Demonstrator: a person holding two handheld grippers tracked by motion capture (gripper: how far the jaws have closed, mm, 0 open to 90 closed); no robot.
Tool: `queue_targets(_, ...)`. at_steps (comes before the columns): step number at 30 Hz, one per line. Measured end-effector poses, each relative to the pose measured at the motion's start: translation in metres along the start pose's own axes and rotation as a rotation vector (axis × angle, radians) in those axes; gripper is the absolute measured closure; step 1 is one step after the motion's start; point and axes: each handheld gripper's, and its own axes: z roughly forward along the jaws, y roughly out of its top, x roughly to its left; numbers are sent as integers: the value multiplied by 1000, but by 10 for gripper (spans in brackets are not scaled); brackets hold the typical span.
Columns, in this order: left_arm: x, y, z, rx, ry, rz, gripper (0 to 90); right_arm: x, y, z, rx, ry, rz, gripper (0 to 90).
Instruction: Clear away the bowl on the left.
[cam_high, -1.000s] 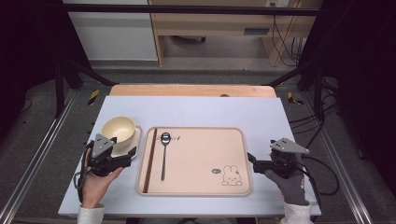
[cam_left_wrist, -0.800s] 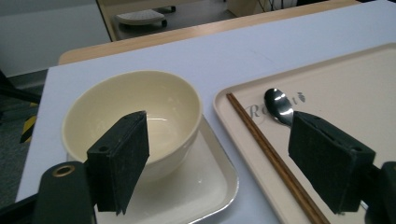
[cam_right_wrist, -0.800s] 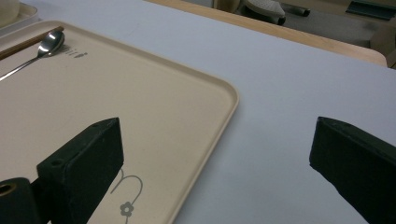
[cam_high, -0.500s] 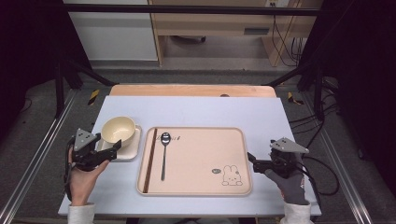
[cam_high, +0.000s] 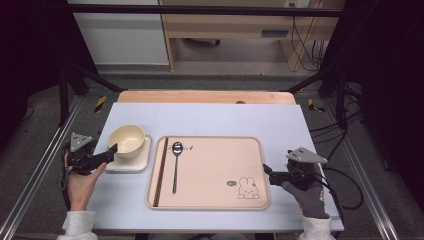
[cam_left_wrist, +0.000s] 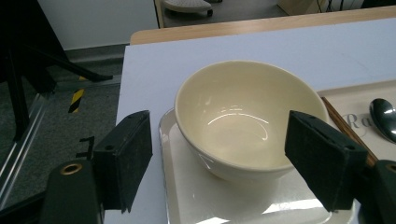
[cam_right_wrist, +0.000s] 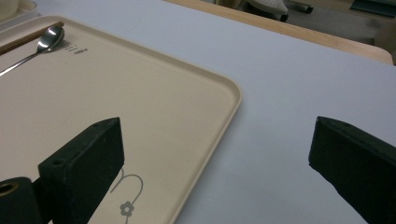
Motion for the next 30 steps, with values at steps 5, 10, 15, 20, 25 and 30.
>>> queue_targets(5, 4, 2, 11, 9, 17, -11, 262, 0, 0, -1, 2, -1, 1, 36)
queue_targets(10, 8, 1, 24, 22, 31, -30, 315, 0, 0, -1, 1, -1, 2, 36)
queue_targets(15, 11, -1, 35, 50, 31, -42, 401, 0, 0, 0, 2, -1, -2, 36)
queue_targets(20, 14, -4, 44, 89, 32, -43, 463, 0, 0, -1, 2, -1, 2, 36)
queue_targets(25, 16, -6, 52, 112, 34, -54, 530, 0, 0, 1, 6, 1, -3, 36)
queue_targets(30, 17, -5, 60, 142, 31, -67, 567, 2, 0, 2, 11, 3, -2, 37)
